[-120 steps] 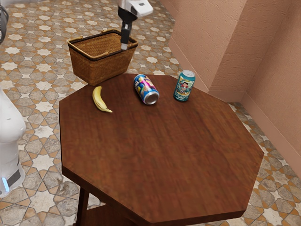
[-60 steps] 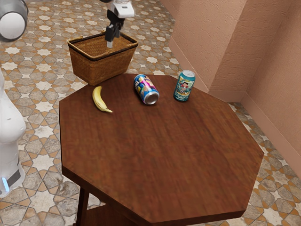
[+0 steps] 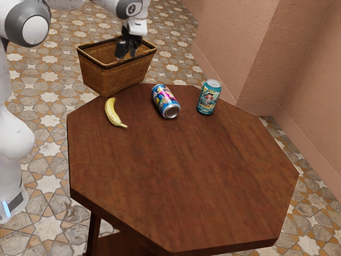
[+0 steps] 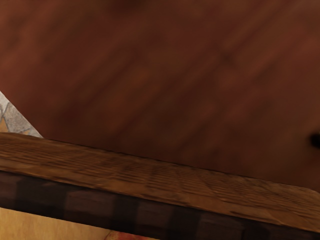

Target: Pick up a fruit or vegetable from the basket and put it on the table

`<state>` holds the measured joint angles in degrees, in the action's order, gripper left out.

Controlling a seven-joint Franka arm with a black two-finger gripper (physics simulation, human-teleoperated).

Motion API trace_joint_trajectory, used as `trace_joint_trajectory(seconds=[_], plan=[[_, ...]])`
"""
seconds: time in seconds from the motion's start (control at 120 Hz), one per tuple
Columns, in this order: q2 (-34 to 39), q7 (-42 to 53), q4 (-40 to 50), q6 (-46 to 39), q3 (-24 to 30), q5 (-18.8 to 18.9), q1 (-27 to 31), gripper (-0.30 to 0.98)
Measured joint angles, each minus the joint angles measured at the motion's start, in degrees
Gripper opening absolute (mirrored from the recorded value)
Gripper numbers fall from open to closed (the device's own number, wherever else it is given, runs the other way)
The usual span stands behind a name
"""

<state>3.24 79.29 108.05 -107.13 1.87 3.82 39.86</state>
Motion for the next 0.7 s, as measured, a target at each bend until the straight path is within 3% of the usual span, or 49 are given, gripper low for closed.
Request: trace_joint_trajectory(seconds=[0.375,0.7], plan=[[-3.98,5.65,-1.04,-1.56,12.25,0.08,13.79,0.69],[-6.0,8.62,-0.87,-2.12,12.75,0.27,15.16,0.69]])
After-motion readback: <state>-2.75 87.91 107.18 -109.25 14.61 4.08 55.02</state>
